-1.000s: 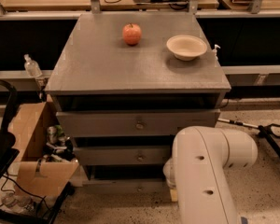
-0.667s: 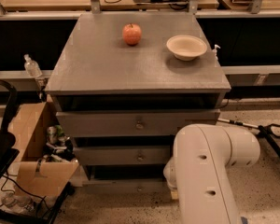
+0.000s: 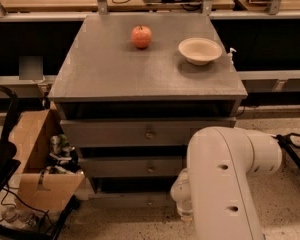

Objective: Open bottom drawer

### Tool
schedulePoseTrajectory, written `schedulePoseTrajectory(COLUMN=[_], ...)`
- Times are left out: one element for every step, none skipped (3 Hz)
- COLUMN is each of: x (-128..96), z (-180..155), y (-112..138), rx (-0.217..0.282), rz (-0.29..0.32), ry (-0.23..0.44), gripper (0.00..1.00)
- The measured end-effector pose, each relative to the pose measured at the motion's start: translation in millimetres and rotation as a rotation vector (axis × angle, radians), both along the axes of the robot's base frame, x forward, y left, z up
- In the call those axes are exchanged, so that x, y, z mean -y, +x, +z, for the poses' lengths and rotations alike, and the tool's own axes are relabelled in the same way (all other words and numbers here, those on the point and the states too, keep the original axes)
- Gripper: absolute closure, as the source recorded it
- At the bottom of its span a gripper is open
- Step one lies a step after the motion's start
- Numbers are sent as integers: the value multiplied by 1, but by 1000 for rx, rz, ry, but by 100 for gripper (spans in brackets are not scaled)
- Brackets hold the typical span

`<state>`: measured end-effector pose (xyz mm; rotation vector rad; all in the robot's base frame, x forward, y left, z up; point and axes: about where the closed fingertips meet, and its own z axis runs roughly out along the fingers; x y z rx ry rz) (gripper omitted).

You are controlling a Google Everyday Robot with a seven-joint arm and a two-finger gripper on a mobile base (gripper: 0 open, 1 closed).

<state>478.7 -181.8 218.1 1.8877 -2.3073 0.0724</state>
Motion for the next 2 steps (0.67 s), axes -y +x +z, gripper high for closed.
schedulePoseTrajectory(x=[-8, -16], z=[-1, 7], y=[-17, -24], rx=[-50, -36], rz=[-9, 24], ry=[10, 14], gripper=[100, 100])
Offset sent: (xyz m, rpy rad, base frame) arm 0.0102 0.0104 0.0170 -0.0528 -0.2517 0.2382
